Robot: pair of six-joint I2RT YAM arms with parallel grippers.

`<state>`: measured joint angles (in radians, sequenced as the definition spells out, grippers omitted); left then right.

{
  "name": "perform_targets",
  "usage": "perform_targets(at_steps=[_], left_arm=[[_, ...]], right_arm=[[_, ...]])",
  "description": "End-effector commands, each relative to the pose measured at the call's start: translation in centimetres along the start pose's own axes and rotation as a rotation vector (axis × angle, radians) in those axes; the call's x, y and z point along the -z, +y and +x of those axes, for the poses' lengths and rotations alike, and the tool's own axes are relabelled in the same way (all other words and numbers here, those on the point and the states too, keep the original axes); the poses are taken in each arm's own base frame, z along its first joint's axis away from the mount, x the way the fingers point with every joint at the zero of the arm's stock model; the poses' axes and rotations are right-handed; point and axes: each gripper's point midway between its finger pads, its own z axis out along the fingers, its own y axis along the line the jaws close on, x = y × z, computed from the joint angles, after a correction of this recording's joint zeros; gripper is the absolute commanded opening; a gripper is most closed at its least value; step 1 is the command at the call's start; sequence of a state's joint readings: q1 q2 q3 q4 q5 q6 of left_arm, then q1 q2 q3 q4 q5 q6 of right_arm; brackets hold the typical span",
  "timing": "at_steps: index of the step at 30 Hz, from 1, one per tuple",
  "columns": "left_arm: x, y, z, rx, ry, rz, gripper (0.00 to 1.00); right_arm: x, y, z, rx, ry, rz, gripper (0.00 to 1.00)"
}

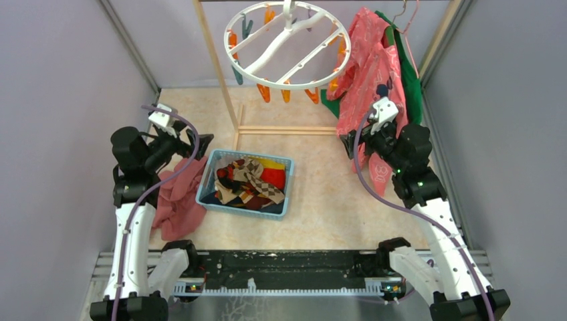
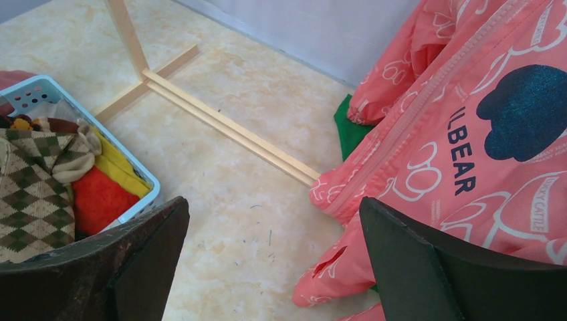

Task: Remove the socks clipped to the hanger

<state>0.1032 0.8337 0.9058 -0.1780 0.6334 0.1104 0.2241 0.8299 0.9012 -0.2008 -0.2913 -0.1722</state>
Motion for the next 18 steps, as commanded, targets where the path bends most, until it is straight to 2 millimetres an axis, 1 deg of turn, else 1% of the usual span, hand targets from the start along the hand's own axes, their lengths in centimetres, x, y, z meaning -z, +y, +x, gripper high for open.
perform_targets(at_steps=[1,18], left_arm=[[0.50,-0.30,-1.79,-0.032,-0.031,0.015,0.99],[0.70,0.10,-1.86,-0.039,-0.029,-0.011,0.99]], right_arm=[[0.05,-0.46,-1.67,0.022,-0.062,0.013,0.98],[-0.01,-0.42,-1.40,0.021,-0.057,0.011,0.98]])
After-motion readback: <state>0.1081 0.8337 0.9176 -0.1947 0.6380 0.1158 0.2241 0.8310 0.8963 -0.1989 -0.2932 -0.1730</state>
